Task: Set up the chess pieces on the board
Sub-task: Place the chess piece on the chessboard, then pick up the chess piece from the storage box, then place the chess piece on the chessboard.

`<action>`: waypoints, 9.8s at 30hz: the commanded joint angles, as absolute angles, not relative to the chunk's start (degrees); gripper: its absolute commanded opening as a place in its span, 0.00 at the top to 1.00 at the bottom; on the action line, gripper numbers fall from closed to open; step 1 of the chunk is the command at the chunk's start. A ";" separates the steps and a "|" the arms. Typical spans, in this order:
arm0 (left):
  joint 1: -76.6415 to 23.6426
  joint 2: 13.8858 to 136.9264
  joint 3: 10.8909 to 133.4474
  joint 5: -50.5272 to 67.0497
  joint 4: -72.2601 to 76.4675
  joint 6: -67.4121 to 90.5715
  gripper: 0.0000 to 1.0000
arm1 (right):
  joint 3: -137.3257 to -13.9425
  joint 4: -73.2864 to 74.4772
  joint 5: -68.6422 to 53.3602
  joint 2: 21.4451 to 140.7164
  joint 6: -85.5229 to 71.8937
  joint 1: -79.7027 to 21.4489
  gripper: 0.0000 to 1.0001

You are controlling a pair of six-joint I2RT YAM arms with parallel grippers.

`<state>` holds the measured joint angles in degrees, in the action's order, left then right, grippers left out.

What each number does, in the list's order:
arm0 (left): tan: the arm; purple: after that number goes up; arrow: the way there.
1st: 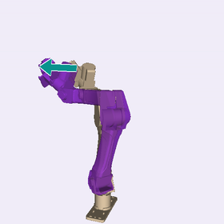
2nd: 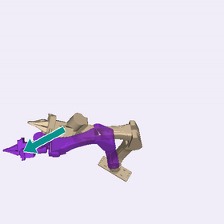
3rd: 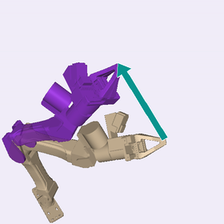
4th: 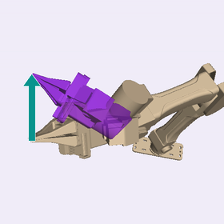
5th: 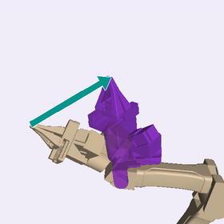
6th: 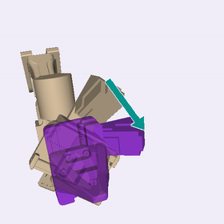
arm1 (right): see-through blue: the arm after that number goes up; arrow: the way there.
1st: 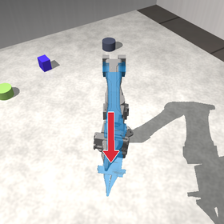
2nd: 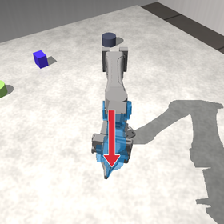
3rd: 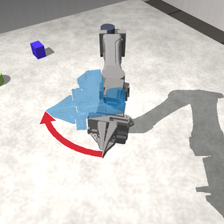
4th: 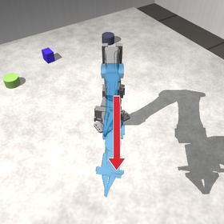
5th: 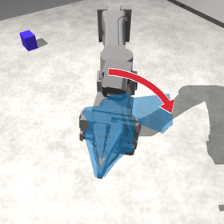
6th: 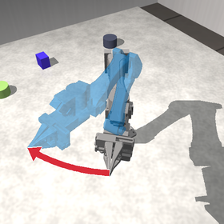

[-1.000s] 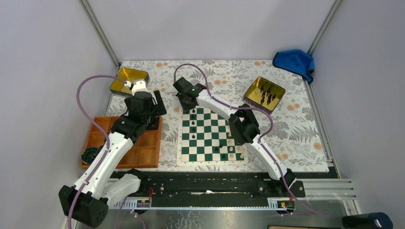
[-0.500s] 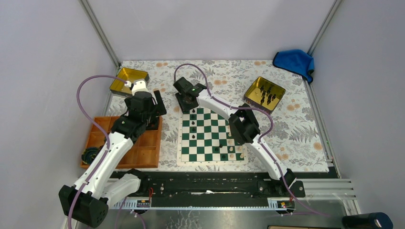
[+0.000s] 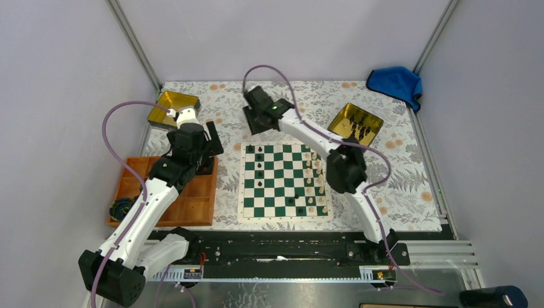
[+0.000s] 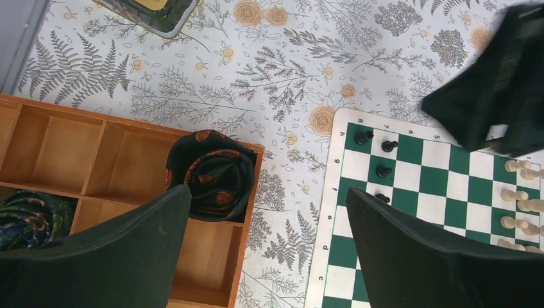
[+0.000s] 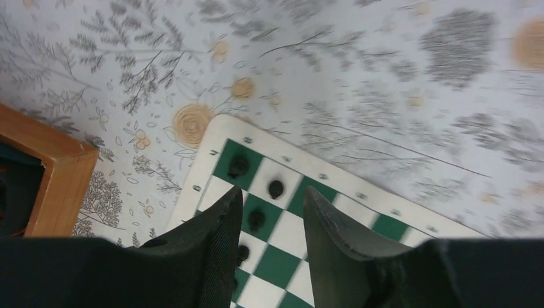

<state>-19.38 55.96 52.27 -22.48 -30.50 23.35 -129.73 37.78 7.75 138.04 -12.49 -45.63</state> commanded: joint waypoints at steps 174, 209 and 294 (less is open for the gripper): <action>-18.90 58.27 60.81 -24.46 -30.40 23.21 0.01 | -116.81 36.48 12.97 132.28 -14.94 -57.74 1.00; -18.90 57.55 62.03 -27.26 -31.46 22.49 0.01 | -115.72 34.84 10.51 136.23 -14.88 -54.57 1.00; -18.90 60.70 65.76 -28.32 -30.21 22.14 0.01 | -111.47 37.43 18.70 117.89 -12.14 -54.50 0.50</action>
